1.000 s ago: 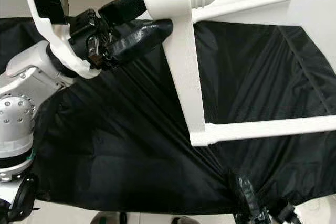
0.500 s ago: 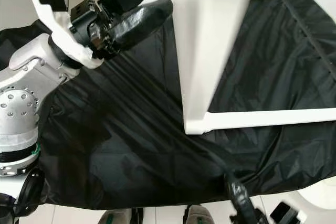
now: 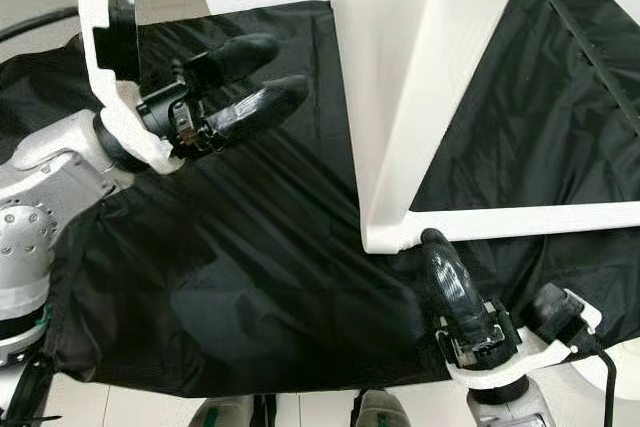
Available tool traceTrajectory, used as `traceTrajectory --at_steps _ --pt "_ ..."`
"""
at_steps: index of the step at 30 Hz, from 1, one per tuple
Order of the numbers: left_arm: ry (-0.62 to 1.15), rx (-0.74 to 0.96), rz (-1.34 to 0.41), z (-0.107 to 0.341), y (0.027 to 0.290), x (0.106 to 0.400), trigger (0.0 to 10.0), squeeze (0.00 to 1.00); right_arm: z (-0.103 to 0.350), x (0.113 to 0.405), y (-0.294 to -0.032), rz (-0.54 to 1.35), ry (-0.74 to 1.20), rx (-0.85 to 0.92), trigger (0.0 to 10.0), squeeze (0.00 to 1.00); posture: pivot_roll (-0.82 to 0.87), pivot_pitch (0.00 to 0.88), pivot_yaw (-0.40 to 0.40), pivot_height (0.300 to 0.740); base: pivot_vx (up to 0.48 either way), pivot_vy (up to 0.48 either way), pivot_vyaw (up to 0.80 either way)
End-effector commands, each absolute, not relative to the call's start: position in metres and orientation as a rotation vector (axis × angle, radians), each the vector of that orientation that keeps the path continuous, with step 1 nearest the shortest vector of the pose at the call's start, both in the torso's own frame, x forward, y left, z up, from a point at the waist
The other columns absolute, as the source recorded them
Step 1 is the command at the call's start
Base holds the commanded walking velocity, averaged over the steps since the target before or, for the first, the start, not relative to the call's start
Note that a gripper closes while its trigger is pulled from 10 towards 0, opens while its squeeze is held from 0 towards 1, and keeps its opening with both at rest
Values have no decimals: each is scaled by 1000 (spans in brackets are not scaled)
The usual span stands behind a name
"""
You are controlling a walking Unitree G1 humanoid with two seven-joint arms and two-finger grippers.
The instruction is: Building children table
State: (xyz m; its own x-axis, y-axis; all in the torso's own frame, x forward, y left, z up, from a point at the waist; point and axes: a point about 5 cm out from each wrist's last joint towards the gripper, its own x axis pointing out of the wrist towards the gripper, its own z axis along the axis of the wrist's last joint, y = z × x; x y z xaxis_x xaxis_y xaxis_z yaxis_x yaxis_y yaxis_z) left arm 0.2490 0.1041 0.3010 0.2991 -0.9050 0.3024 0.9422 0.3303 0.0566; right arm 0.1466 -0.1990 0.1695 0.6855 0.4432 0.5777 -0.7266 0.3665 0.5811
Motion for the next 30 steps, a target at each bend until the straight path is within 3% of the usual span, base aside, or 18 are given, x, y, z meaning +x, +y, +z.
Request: traceTrajectory --at_steps 1,8,11,16,30 --pt "-307 -88 -1318 299 112 239 10000 0 174 145 -201 765 -347 914 10000 0 -64 179 113 740 0 0 0" --pt "-255 -58 -1239 289 126 241 10000 0 178 146 -211 717 -340 868 10000 0 -64 179 104 740 0 0 0" --pt "-207 -63 -1006 274 149 255 10000 0 180 153 -248 482 -382 742 10000 0 -68 176 102 740 0 0 0" --pt "-186 -105 -826 260 157 273 10000 0 181 167 -272 271 -428 665 10000 0 -86 145 97 740 0 0 0" --pt "-170 -145 -601 235 149 306 10000 0 192 215 -269 36 -453 542 10000 0 -112 79 107 740 0 0 0"
